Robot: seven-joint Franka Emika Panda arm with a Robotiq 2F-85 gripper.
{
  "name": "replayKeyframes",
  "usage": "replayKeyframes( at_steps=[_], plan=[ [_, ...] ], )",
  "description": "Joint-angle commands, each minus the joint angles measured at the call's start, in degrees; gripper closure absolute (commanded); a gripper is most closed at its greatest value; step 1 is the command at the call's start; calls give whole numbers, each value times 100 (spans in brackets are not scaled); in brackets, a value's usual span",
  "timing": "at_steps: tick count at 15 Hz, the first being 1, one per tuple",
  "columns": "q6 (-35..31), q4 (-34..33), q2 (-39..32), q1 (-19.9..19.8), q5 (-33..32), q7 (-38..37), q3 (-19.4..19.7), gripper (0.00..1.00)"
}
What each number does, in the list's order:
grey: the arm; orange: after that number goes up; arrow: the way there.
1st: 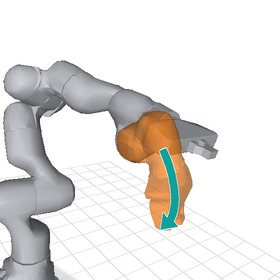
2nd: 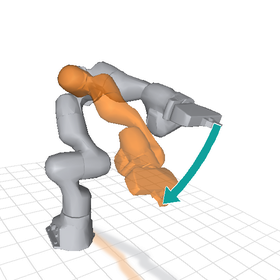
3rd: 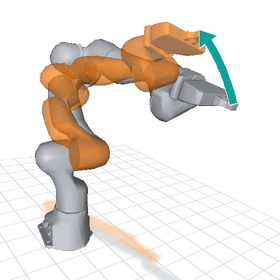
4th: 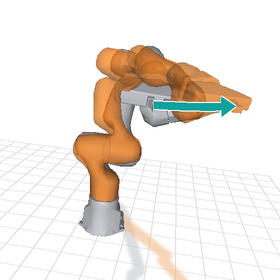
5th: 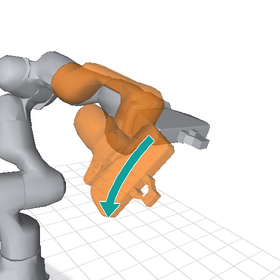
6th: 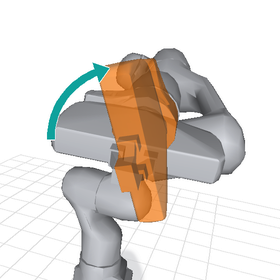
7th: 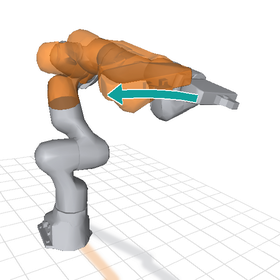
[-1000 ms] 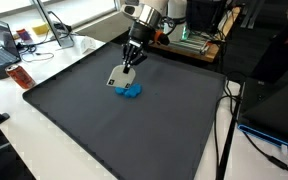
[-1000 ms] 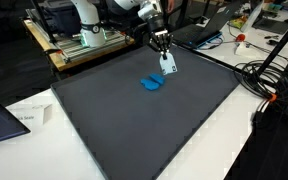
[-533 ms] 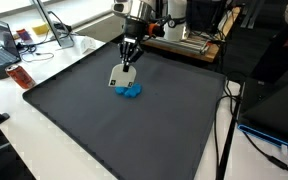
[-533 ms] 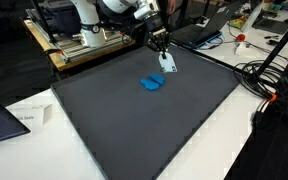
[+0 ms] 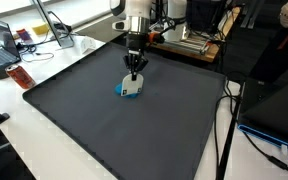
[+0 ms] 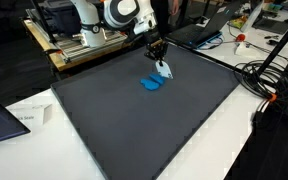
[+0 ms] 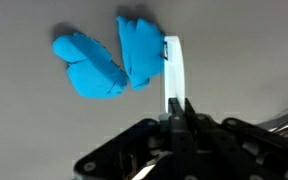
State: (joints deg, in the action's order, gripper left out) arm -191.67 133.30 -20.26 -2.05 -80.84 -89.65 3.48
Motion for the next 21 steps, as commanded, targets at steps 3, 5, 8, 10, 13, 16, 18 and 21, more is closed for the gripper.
replayKeyframes(
  at_steps=[3,5,8,10,13,16,18,21],
  plan=[
    [247,189,217,-635,794,845,-952,99],
    [434,221,223,-1023,928,995,-1423,99],
    [831,261,215,-1669,1373,1539,-2183,99],
    [690,119,102,-1486,1130,1326,-1985,96],
    [700,108,138,-1768,1267,1608,-2270,96],
    [701,108,140,-1779,1267,1616,-2286,99],
    [941,266,198,-1882,1695,2062,-2501,99],
    [1389,462,56,-2523,2556,3018,-3472,99]
  ],
)
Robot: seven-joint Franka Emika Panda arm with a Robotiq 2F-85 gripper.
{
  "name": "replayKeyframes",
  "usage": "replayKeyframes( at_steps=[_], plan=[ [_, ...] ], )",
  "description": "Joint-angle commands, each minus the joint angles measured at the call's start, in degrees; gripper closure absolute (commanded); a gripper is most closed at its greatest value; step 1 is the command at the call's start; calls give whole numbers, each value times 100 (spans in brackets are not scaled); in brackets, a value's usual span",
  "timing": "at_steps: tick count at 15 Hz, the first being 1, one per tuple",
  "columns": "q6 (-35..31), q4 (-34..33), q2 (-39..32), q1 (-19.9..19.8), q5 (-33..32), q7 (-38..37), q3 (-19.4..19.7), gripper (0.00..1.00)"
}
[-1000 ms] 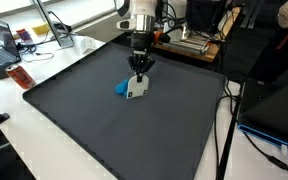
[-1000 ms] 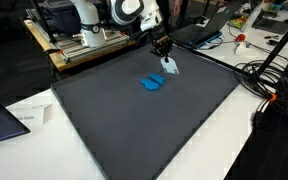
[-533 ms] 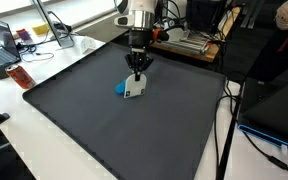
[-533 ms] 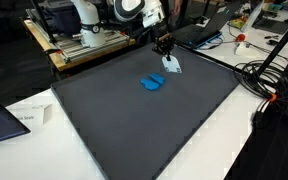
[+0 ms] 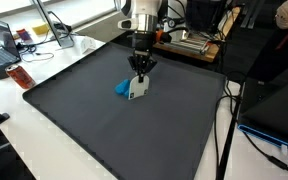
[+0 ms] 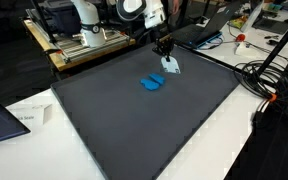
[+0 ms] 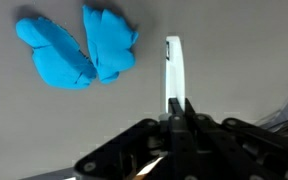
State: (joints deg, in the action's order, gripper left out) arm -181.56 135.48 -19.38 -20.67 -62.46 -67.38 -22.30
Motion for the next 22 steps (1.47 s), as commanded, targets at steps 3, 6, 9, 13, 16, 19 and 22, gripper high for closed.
replayKeyframes(
  at_steps=[3,6,9,13,16,19,22],
  plan=[
    [1171,211,-207,-1606,1901,1934,-2210,99],
    [2208,-61,-231,-2552,3082,2979,-3395,99],
    [3179,-401,-133,-3244,3840,3604,-4119,99],
    [4176,-703,-76,-3664,4095,3883,-4382,99],
    [4022,-687,553,-2293,5582,4977,-2835,99],
    [4034,-685,738,-991,5999,5307,-1471,99],
    [4061,-696,788,349,6055,5348,-141,99]
  ],
)
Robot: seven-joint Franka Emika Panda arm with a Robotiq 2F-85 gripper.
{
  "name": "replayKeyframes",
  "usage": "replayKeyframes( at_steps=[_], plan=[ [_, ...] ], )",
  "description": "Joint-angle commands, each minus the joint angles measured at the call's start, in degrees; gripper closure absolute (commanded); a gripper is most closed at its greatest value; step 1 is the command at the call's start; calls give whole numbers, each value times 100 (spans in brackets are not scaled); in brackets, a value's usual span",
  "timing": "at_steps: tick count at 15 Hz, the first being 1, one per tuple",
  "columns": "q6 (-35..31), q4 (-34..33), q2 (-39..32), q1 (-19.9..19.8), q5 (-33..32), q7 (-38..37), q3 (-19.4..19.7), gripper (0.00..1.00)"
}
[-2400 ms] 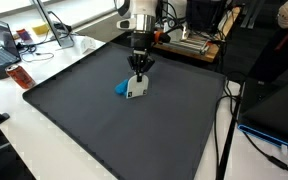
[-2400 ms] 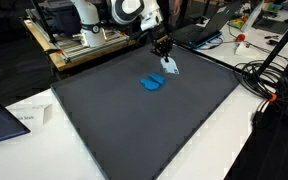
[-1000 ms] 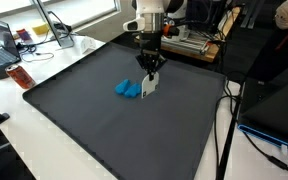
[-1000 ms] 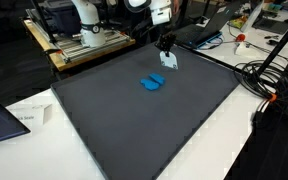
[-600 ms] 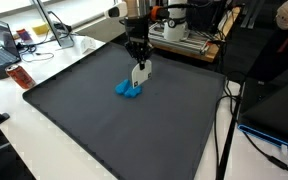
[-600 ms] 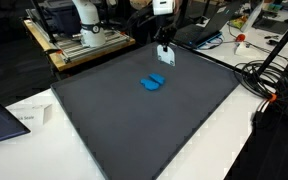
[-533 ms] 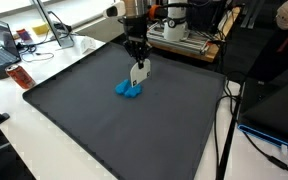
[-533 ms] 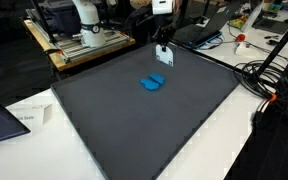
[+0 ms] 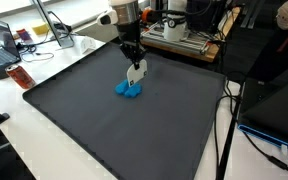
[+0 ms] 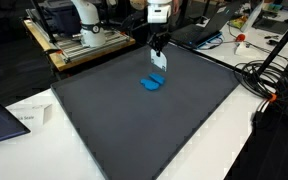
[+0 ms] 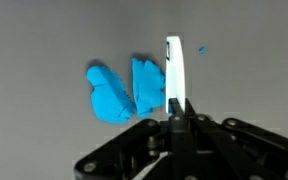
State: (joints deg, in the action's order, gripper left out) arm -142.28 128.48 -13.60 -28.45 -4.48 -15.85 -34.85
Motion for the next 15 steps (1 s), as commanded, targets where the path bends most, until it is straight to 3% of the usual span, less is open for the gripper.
replayKeyframes(
  at_steps=[1,4,7,15],
  plan=[
    [136,-10,195,1526,263,202,1496,99],
    [38,-49,76,2291,163,135,2226,99],
    [-65,-88,-15,2744,67,76,2664,99],
    [-310,-285,-325,3163,128,112,3114,99]
  ],
)
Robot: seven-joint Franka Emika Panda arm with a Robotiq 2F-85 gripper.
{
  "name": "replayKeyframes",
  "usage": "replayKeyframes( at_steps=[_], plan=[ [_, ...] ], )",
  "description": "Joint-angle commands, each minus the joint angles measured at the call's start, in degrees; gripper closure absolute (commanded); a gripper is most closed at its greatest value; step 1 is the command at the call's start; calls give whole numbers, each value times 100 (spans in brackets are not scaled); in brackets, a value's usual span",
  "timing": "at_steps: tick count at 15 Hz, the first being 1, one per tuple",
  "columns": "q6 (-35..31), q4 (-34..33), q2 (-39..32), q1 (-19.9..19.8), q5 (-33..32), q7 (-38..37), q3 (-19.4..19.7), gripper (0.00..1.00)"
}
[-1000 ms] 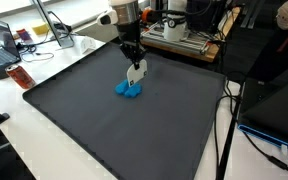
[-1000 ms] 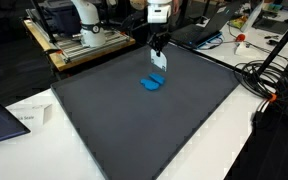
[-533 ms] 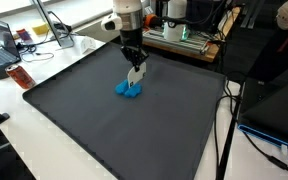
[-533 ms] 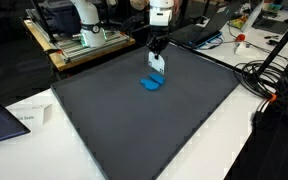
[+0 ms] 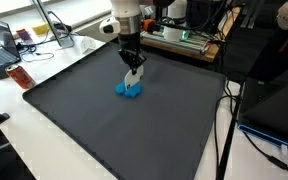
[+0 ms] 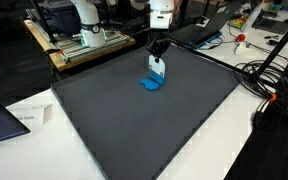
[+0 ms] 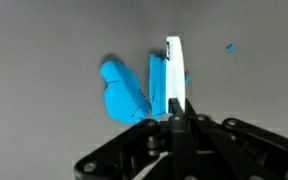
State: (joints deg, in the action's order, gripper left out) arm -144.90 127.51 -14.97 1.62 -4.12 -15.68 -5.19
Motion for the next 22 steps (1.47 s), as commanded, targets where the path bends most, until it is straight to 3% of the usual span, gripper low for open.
replayKeyframes(
  at_steps=[1,22],
  plan=[
    [-29,-235,-238,169,110,111,155,99],
    [179,-1168,-1536,174,372,515,181,99]
  ],
)
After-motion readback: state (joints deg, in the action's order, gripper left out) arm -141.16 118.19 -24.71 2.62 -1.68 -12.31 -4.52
